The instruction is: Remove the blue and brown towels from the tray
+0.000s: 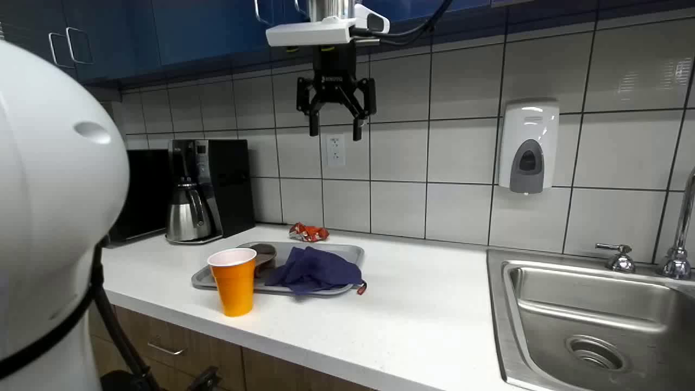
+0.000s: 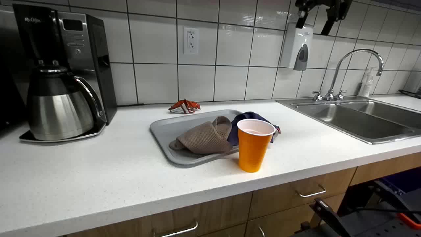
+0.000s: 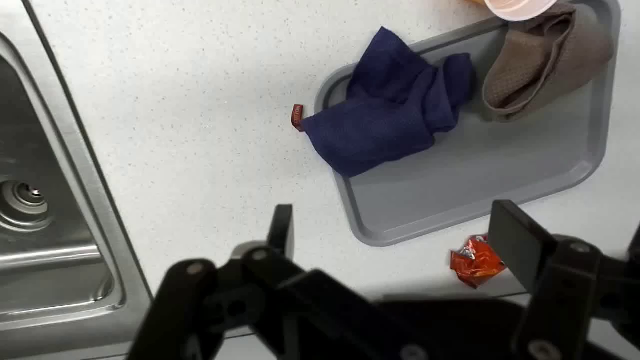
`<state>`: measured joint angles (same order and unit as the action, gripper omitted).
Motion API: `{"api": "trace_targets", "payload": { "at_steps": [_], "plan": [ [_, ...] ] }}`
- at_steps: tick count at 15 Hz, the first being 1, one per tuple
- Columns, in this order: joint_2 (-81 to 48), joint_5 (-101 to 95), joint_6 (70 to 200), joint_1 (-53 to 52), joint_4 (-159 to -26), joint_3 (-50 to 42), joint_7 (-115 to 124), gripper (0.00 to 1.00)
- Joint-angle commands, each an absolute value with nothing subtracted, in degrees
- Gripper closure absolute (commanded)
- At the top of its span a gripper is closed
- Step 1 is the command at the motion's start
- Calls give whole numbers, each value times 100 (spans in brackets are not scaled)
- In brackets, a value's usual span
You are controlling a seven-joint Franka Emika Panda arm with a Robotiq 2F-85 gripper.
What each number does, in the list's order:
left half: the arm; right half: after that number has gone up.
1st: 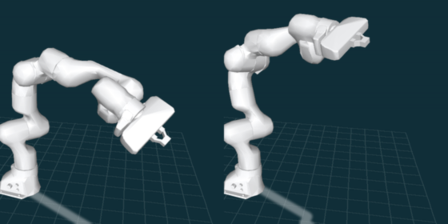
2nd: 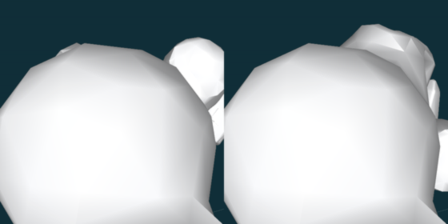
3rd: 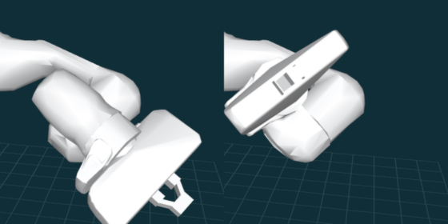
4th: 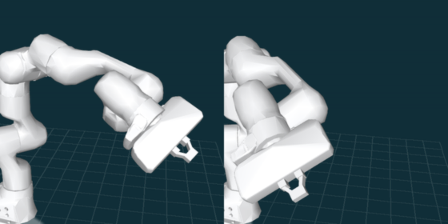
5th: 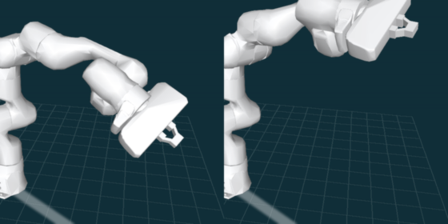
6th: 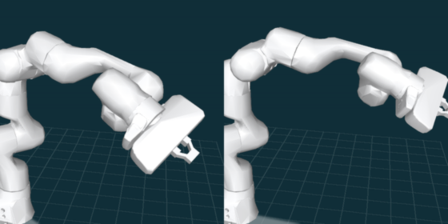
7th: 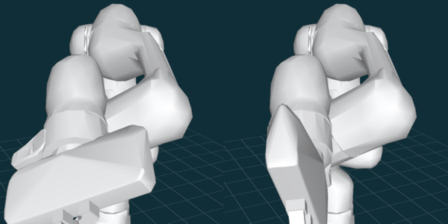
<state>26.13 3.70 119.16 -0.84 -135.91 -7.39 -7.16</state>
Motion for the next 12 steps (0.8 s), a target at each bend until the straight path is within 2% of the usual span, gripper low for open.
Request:
{"api": "trace_targets", "payload": {
  "at_steps": [1,12],
  "plan": [
    [2604,413,11895,10,-13577,-658,-752,0],
    [2607,285,12398,37,-13920,-510,-574,0]
  ]
}}
